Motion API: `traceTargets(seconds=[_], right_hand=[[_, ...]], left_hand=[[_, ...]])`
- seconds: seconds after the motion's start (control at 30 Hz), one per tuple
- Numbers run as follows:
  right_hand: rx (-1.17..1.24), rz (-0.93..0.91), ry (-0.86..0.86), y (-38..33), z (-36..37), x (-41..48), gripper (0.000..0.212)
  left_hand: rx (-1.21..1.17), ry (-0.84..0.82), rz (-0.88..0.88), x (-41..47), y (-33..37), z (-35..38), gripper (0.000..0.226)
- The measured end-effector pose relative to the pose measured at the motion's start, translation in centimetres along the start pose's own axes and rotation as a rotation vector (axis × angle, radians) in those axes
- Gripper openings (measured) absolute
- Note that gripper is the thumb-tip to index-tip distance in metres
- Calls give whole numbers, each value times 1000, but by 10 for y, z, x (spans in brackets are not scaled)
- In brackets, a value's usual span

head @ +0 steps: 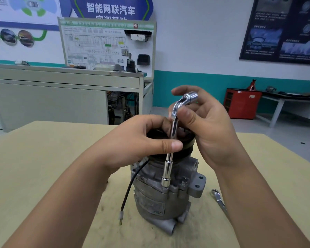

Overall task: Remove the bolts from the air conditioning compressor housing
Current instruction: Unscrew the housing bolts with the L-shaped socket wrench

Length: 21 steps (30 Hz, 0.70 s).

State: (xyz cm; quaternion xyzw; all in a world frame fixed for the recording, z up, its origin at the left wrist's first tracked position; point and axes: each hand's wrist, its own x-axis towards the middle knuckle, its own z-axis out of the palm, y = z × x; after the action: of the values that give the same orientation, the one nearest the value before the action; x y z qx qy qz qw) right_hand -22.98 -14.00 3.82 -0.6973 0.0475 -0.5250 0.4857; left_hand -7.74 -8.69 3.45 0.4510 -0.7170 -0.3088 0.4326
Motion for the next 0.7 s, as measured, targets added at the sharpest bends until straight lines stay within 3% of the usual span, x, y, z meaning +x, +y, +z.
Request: traceTargets(seconds=[0.07, 0.2, 0.33, 0.43, 0.7], right_hand=[[22, 26, -13, -1, 0, 0, 35], [5, 45, -20, -1, -1, 1, 31], [46, 36, -34, -2, -1, 0, 24], [42, 34, -42, -3, 2, -1, 35], [-105, -32, -22, -2, 6, 0, 15]], left_hand=[[-20, -37, -1, 0, -1, -2, 26], [-27, -49, 4, 0, -1, -2, 21], [-20, -6, -15, 1, -2, -1, 37], [-3, 43, 5, 1, -1, 3, 40], [0, 80, 49, 2, 2, 6, 69]])
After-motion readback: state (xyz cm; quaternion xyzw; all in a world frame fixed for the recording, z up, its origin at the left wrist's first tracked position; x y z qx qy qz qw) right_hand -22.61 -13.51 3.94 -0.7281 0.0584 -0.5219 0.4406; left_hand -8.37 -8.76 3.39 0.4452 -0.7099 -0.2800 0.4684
